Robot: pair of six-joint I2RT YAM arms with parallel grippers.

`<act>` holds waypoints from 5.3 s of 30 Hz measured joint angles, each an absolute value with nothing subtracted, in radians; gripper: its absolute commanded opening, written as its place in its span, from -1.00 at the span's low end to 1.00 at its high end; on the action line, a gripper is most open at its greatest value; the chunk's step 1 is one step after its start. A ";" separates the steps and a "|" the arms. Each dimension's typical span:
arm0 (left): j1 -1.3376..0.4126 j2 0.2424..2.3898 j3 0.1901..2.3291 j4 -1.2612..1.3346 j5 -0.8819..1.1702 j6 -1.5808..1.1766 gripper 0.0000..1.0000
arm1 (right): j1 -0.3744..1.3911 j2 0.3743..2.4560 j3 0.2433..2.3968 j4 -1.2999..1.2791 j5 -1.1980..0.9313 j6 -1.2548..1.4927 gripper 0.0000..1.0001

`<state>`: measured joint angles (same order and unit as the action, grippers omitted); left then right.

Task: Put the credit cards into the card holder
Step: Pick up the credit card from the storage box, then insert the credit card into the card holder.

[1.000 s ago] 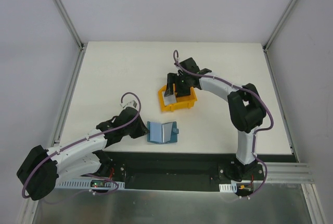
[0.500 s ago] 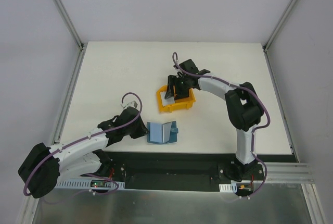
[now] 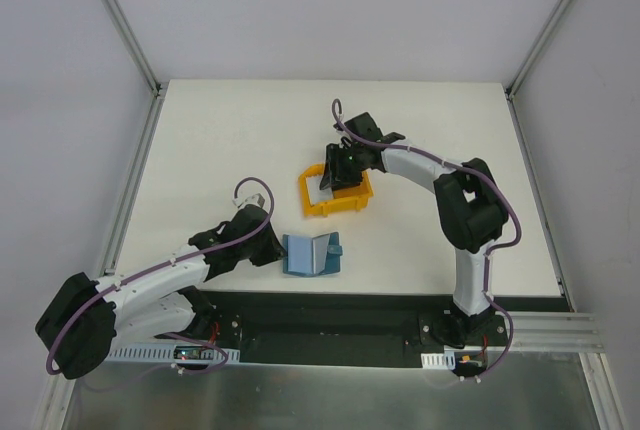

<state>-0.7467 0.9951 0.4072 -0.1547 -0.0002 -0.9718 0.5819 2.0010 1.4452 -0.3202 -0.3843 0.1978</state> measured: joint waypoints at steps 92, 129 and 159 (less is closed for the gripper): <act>-0.747 0.992 0.341 -0.115 0.024 -1.006 -1.00 | 0.926 1.483 0.655 0.189 -0.242 0.650 -0.99; -0.747 1.008 0.294 -0.035 0.023 -1.033 -1.00 | 0.885 1.589 0.487 0.583 -0.290 0.805 -0.99; -0.747 1.026 0.295 -0.012 0.026 -1.033 -1.00 | 0.965 1.555 0.594 0.327 -0.130 0.733 -0.20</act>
